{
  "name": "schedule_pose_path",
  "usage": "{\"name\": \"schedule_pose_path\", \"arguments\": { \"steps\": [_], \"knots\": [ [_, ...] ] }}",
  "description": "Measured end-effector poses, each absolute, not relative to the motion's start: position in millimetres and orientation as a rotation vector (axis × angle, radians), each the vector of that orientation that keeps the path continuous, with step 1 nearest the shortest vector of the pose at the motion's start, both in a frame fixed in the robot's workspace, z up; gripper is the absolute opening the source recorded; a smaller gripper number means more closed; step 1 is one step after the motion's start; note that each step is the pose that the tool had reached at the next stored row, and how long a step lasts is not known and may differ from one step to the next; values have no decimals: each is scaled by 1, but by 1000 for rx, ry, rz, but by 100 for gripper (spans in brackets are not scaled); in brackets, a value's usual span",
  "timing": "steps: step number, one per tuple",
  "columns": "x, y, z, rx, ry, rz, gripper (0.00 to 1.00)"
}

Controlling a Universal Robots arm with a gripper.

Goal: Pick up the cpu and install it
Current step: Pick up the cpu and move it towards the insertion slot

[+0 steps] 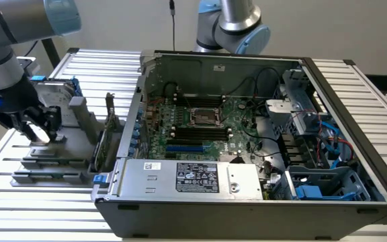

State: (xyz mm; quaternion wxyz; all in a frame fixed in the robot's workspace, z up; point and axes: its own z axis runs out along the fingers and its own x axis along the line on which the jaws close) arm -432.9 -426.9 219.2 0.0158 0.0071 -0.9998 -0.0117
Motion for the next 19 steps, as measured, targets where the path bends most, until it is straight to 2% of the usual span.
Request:
{"name": "schedule_pose_path", "arguments": {
  "steps": [19],
  "knots": [
    [-418, -427, 305, 92, -3108, -35, 55]
  ]
}}
